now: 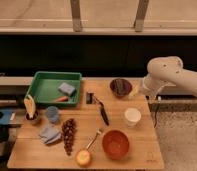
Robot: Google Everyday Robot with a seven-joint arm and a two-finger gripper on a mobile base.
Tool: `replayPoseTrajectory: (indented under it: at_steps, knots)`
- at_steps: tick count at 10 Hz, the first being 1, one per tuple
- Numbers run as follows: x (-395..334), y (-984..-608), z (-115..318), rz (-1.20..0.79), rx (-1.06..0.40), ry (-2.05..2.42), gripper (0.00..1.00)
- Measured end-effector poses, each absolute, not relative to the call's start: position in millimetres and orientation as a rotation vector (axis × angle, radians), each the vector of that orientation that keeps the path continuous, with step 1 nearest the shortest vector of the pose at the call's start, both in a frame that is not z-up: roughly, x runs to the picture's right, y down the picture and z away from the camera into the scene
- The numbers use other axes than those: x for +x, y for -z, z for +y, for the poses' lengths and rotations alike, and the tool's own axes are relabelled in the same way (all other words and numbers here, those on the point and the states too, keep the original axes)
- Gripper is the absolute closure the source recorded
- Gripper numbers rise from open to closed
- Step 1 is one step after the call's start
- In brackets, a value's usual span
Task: Place sponge in table surface
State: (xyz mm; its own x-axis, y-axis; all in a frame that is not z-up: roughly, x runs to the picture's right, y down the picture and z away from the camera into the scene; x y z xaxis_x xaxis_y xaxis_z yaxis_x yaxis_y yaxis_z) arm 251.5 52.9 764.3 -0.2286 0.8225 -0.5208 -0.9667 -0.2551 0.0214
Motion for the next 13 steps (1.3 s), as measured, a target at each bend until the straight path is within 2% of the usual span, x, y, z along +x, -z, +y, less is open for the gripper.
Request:
replayPoseTrajectory:
  at_steps: [13]
  knots:
    - [245.6, -767.9, 49.3, 0.388, -0.494, -1.746, 0.29]
